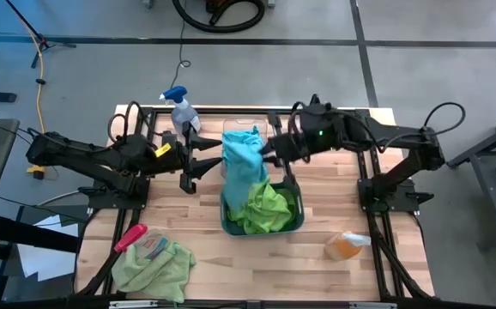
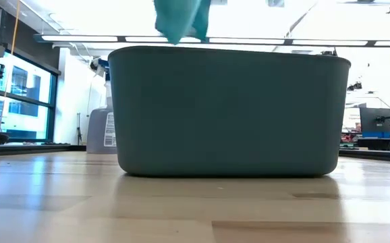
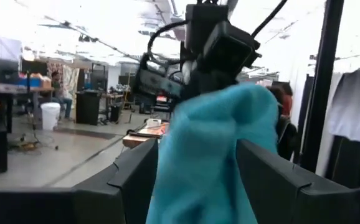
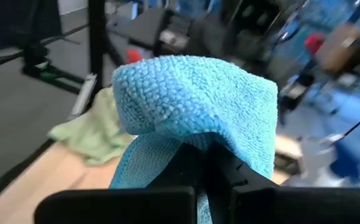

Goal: Sort microfiber towel by color & place in baskets
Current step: Put the blue microfiber towel into the transparent bin

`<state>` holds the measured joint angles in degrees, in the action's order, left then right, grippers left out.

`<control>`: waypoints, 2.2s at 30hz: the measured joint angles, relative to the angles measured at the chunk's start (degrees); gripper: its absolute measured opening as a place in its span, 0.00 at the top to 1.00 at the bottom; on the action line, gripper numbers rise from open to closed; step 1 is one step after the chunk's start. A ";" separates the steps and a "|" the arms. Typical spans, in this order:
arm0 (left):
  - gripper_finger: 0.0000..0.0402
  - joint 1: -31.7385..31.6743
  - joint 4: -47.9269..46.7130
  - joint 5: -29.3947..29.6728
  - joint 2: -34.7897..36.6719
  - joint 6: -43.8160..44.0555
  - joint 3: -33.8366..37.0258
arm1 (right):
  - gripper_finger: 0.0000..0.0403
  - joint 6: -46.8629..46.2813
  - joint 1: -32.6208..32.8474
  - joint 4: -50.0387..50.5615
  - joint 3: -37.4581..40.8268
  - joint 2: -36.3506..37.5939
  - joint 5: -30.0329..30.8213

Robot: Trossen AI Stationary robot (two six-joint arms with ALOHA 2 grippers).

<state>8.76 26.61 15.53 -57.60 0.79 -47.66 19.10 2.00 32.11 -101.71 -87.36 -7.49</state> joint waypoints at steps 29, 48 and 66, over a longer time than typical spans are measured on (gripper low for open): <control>0.35 -6.12 -29.94 -20.51 -8.83 20.20 -20.80 | 1.00 6.45 -2.98 -12.84 0.00 0.01 -10.16; 0.41 -6.48 -16.05 -29.90 -17.07 13.85 -20.83 | 1.00 6.44 -3.10 -15.36 0.00 0.01 -10.14; 0.99 -8.44 -17.03 -28.10 -16.76 9.88 -20.83 | 0.90 -1.39 -3.08 -14.82 0.00 0.04 -6.62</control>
<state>0.32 9.59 -12.57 -74.36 10.67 -68.49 17.71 -1.08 17.28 -101.71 -87.31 -14.11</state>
